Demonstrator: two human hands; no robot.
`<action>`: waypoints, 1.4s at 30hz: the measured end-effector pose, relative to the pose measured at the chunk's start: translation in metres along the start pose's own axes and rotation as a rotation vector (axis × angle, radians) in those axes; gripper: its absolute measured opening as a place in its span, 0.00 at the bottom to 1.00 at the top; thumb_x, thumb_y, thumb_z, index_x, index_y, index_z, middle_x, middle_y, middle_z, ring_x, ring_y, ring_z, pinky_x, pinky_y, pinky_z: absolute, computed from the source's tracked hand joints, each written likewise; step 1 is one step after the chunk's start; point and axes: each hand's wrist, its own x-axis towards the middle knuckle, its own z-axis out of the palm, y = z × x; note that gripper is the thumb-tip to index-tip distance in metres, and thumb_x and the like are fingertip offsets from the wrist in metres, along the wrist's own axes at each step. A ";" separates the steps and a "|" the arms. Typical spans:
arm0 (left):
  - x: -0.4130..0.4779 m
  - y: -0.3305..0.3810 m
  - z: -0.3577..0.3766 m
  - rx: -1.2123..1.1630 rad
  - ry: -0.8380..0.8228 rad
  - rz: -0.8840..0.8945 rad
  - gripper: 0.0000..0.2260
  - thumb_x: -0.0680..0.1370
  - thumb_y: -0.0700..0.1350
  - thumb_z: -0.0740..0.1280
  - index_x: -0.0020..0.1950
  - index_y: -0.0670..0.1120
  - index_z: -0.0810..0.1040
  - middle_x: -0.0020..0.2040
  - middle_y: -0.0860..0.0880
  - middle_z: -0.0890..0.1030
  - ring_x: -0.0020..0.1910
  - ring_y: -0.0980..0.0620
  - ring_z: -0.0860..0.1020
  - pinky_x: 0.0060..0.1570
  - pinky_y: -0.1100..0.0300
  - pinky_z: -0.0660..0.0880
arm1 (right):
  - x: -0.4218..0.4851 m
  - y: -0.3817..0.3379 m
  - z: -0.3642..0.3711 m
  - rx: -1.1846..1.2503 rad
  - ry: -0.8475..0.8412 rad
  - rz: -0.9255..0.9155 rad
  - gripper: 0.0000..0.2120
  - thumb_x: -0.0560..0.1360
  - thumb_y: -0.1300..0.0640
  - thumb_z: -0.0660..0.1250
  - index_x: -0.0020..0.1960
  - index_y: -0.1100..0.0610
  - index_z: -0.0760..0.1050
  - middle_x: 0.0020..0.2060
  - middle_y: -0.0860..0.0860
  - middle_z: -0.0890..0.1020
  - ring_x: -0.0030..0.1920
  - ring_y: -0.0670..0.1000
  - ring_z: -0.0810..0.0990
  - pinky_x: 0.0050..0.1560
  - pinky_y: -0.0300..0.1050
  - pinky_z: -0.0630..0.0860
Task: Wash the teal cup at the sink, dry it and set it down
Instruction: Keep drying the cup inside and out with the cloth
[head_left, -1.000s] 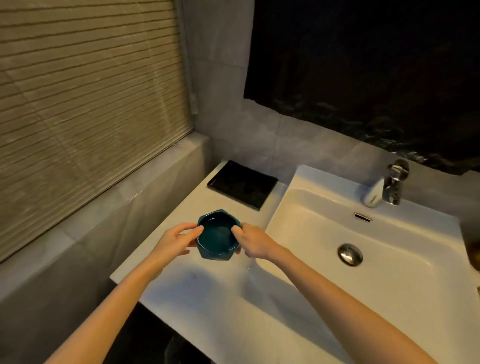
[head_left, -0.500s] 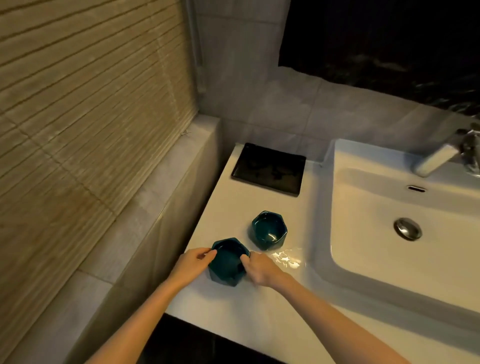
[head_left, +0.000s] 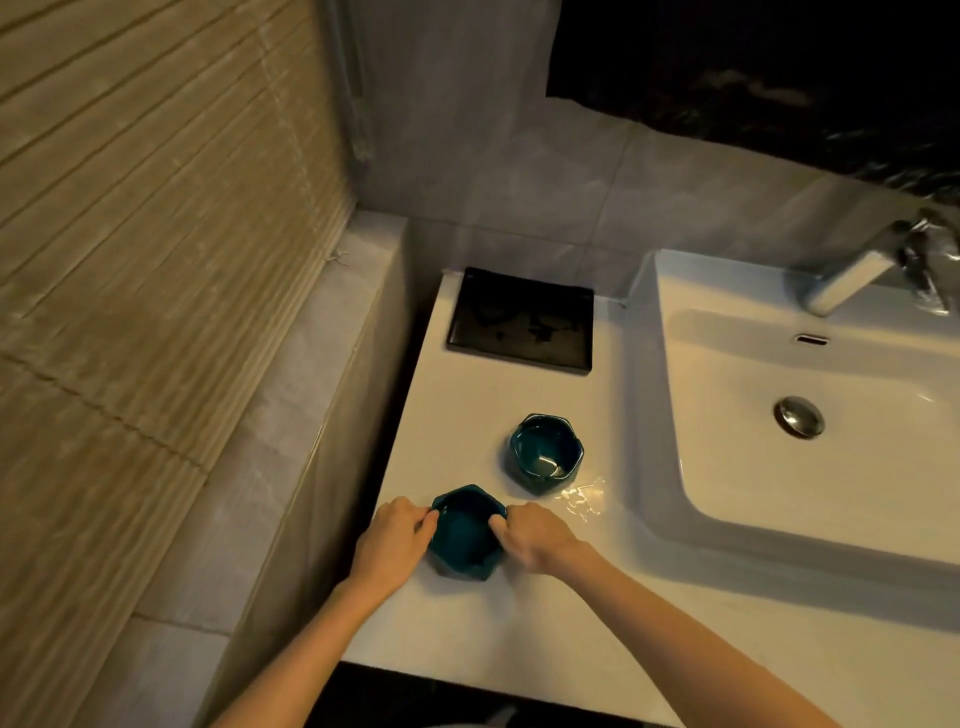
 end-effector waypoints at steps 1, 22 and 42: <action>0.000 0.000 0.000 0.030 0.002 0.010 0.22 0.80 0.50 0.59 0.27 0.48 0.60 0.32 0.48 0.69 0.31 0.51 0.67 0.31 0.56 0.64 | 0.001 0.000 0.000 -0.001 -0.002 0.015 0.17 0.81 0.51 0.47 0.37 0.57 0.61 0.39 0.60 0.71 0.44 0.59 0.72 0.40 0.47 0.62; 0.080 0.085 0.004 -0.159 -0.205 0.049 0.19 0.79 0.52 0.59 0.68 0.47 0.70 0.59 0.47 0.78 0.60 0.48 0.74 0.60 0.53 0.71 | 0.005 0.071 -0.054 0.839 0.226 0.492 0.17 0.80 0.49 0.60 0.60 0.59 0.58 0.36 0.58 0.79 0.27 0.54 0.77 0.29 0.47 0.79; 0.109 0.151 -0.016 -0.694 -0.294 0.156 0.30 0.75 0.38 0.68 0.71 0.61 0.65 0.66 0.48 0.72 0.64 0.49 0.72 0.53 0.52 0.79 | -0.012 0.083 -0.099 0.997 0.505 0.221 0.12 0.79 0.62 0.57 0.62 0.57 0.62 0.50 0.58 0.79 0.34 0.56 0.83 0.34 0.45 0.82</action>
